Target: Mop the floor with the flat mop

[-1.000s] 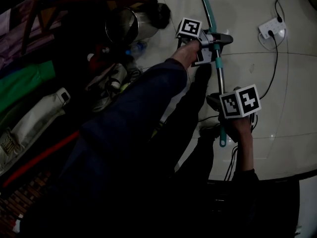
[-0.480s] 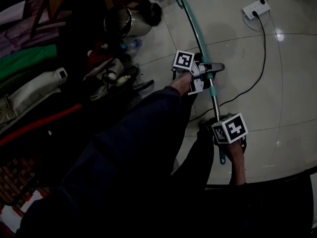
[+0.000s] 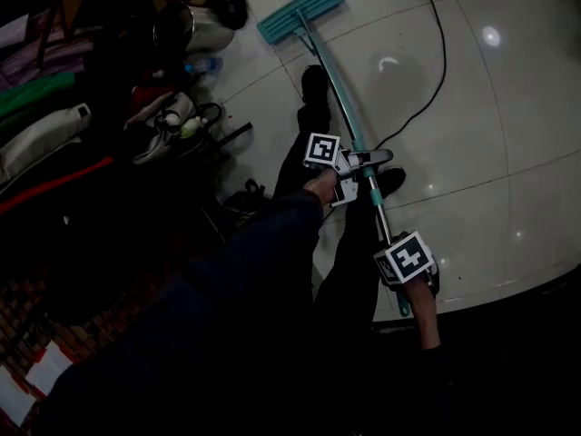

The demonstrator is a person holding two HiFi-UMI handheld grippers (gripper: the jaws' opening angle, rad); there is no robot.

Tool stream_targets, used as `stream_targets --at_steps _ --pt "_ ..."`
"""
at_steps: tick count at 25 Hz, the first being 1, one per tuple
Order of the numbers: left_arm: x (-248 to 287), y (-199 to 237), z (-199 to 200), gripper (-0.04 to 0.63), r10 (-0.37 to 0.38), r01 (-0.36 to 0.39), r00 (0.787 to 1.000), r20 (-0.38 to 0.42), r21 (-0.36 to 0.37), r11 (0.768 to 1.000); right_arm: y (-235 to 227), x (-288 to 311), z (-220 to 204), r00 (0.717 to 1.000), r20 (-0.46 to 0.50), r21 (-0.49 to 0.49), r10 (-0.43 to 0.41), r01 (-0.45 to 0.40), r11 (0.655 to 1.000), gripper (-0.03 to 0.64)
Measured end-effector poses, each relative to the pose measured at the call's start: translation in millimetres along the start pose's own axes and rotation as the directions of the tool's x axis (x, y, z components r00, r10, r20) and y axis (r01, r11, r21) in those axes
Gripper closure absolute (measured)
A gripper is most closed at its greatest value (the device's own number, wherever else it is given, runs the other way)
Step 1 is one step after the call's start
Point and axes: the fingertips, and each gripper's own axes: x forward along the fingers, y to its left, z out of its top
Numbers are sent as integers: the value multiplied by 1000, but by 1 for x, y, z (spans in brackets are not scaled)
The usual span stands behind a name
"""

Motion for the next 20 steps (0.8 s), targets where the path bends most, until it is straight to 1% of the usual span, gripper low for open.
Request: stream_targets --at_steps 2,5,7,10,13,15,17,20 --pt "7 18 -22 586 8 -8 1000 -23 -16 1000 -2 7 -25 1000 -11 15 -8 8 1000 546" --pt "14 40 -46 584 22 -24 998 -61 -39 999 -2 17 -50 999 -27 53 -16 17 998 546" --pt "18 48 -52 584 27 -30 997 -69 -53 998 -2 22 -55 1000 -17 72 -12 13 997 545" --pt "19 48 -46 586 18 -21 998 -64 -52 998 1 25 -46 1000 11 102 12 -13 995 545" --pt "13 40 -29 586 25 -28 997 -71 -52 998 3 24 -26 1000 17 114 16 -18 993 545" --pt "6 28 -9 586 27 -31 997 -66 -48 998 4 19 -1 1000 22 109 11 -13 994 545" --pt "-1 13 21 586 27 -30 998 -60 -42 999 3 12 31 1000 26 99 3 -6 995 545" --pt "-15 -17 73 586 24 -26 998 -60 -26 999 2 -1 90 999 39 91 -9 5 996 545"
